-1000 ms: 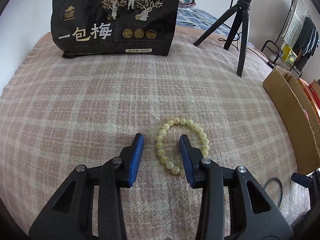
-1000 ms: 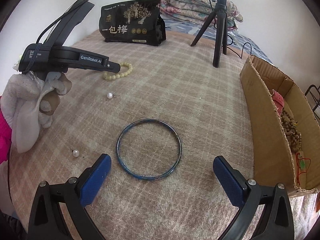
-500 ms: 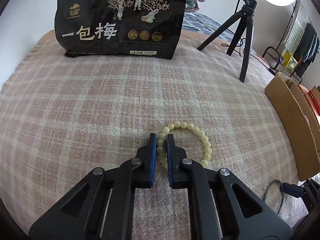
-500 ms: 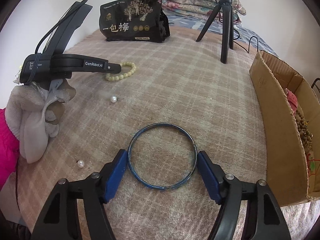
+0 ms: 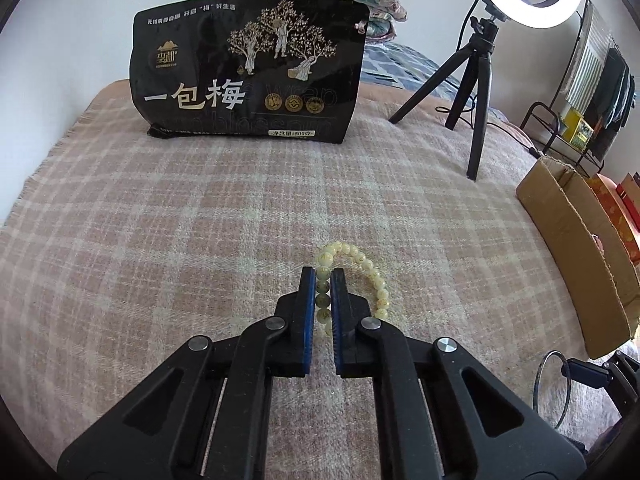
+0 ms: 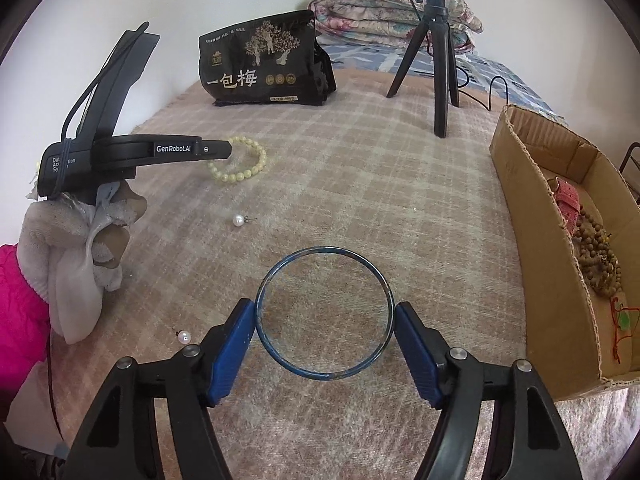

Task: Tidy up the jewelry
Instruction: 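Carry the bracelet and bangle into the cardboard box and open both tools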

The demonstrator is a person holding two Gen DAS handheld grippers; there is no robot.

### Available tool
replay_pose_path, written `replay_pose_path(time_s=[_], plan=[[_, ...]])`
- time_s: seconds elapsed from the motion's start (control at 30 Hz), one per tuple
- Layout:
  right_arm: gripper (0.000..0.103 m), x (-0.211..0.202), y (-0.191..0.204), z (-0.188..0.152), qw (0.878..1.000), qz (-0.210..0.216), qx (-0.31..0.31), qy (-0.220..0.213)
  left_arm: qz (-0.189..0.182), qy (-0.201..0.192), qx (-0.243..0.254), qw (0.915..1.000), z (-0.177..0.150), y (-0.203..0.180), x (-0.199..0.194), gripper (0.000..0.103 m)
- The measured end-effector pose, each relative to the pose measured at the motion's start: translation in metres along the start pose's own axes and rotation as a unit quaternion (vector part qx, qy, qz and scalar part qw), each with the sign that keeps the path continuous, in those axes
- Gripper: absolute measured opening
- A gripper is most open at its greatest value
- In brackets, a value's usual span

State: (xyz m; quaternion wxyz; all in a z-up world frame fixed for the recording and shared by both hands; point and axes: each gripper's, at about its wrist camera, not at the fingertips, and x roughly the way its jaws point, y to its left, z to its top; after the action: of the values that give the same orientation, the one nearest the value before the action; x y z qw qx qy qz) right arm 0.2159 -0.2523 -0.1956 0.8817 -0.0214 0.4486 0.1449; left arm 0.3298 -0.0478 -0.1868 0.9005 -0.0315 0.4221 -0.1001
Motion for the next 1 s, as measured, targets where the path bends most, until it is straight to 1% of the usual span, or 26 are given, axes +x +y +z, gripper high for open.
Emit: replay_pose_path(time_s=[0.2,0.3,0.43,0.8,1.0], plan=[[0.073,-0.02,0.003,0.001,1.0,-0.001,0.0,-0.013,-0.003,-0.018,0.007,0.9998,0.003,-0.005,-0.024,0.005],[0.073,-0.031,0.004,0.0,1.0,-0.001,0.001,-0.02,0.003,-0.026,0.014,0.9996,0.002,-0.007,-0.035,0.005],[0.073,-0.048,0.003,-0.002,0.999,-0.005,0.006,-0.032,0.0,-0.032,0.017,0.9993,-0.001,-0.01,-0.049,0.005],[0.073,-0.093,-0.014,-0.014,0.998,-0.023,0.023,-0.056,-0.018,-0.051,0.035,0.9979,-0.003,-0.034,-0.09,0.005],[0.073,-0.117,-0.033,-0.024,0.996,-0.04,0.039,-0.066,-0.039,-0.06,0.045,0.9964,0.001,-0.056,-0.103,0.005]])
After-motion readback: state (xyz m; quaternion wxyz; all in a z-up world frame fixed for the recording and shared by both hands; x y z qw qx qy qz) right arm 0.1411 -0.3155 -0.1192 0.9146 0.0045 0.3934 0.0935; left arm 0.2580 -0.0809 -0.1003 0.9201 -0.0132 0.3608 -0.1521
